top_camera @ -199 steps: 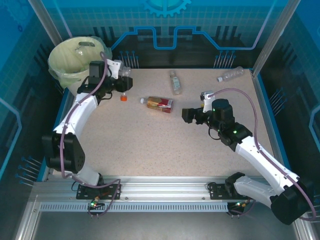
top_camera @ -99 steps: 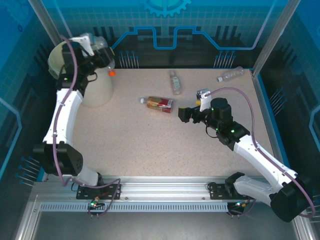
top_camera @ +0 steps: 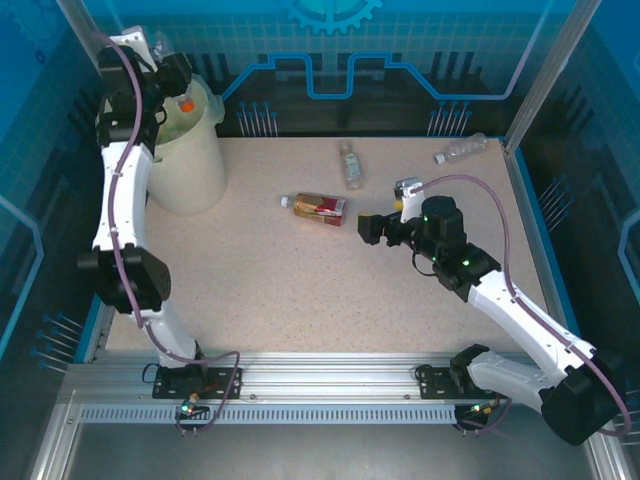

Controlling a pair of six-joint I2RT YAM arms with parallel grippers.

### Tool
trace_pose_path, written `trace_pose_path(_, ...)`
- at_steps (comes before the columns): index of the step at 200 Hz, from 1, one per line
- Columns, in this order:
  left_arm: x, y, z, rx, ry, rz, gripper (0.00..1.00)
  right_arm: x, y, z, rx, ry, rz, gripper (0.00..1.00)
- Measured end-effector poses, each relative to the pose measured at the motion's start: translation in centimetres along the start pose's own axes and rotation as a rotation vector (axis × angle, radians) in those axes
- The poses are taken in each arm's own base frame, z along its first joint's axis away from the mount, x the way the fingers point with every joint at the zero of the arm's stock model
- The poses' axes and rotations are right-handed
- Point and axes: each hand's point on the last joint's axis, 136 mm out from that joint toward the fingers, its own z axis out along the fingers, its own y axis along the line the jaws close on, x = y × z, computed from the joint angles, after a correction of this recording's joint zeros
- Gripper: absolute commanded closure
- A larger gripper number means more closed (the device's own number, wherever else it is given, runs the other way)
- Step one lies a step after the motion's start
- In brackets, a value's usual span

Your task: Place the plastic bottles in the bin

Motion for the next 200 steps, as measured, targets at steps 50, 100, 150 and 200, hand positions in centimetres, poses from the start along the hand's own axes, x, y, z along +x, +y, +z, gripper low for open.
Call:
trace_pose_path(50, 4.3, 3.0, 3.8, -0.084, 0.093, 0.033, 0.43, -0.5, -0.2, -0.8, 0.016, -0.018, -0.005, 0.0)
trace_pose_path(100, 6.7, 4.2, 5.1, -0.125, 0.169, 0.017, 0.24, -0.6, -0.5, -1.3, 0.036, -0.026, -0.009, 0.0)
trace_pose_path(150, 4.5, 3.2, 4.3, -0.108, 0.151, -0.024, 0.12, -0.7, -0.8, -1.3, 0.054, -0.03, -0.008, 0.0)
trace_pose_path(200, 4.6, 2.4, 3.3, -0.097, 0.179, -0.075, 0.05, -0.5, -0.8, -1.1, 0.056, -0.023, -0.007, 0.0)
